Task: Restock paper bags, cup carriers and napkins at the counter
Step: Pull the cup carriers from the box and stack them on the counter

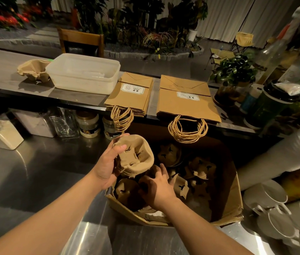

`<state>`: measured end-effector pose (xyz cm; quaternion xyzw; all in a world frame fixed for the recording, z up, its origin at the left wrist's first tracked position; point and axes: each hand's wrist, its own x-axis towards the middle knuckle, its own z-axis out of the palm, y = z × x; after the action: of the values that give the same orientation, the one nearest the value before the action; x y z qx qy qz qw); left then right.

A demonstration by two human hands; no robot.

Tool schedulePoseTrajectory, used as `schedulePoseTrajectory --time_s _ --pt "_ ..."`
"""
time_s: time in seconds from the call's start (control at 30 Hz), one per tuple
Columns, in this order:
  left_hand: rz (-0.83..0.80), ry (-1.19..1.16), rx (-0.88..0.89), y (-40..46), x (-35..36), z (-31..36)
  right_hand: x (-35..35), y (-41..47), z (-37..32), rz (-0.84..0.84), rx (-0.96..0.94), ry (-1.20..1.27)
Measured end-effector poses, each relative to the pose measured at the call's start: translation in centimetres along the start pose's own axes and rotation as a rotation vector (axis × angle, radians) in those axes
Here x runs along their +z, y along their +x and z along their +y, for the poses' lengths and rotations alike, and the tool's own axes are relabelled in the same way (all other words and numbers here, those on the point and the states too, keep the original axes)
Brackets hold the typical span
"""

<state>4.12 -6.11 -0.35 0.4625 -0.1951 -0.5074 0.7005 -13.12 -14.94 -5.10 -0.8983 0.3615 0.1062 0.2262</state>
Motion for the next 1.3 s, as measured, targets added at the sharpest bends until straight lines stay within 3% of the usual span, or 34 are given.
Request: schedulePoseTrajectory --time_s 0.2,0.6,0.9,1.3 --pt "0.004 0.006 -0.006 0.0 0.1 -0.1 -0.1 -0.1 -0.4 0.003 0.014 0.042" --pt "0.011 -0.005 0.002 0.1 0.1 -0.1 -1.2 -1.5 -1.2 0.01 0.22 0.321" --pt "0.016 -0.026 0.005 0.1 0.1 0.0 -2.2 -3.4 1.4 0.056 0.162 0.226" --pt "0.056 -0.027 -0.007 -0.2 0.5 0.2 -3.3 -6.2 4.3 0.473 0.329 0.63"
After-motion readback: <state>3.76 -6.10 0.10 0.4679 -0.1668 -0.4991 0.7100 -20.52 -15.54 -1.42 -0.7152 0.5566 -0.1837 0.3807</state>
